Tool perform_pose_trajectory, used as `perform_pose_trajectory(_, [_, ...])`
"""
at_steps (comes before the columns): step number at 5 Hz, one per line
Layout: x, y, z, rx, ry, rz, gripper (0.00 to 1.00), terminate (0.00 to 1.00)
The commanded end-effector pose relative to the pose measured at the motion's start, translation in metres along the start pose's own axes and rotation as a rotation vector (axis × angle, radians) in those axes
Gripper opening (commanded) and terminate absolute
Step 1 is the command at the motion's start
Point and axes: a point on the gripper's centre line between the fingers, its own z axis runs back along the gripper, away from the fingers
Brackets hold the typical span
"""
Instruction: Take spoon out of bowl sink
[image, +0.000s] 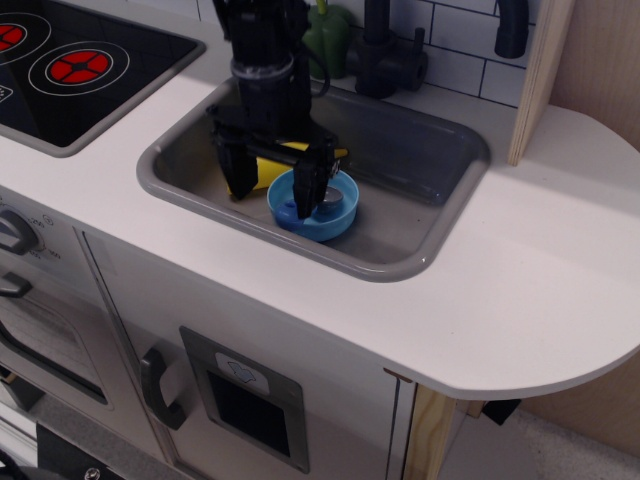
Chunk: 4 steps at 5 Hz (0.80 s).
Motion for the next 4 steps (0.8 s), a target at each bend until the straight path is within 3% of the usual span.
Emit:
perform_pose_trajectory(1, [0.012, 0.000, 0.010, 0.039, -0.118, 0.032, 1.00, 0.00])
perform_pose_trajectory(4, [0.014, -0.001, -0.002, 0.081, -0.111, 0.084, 1.00, 0.00])
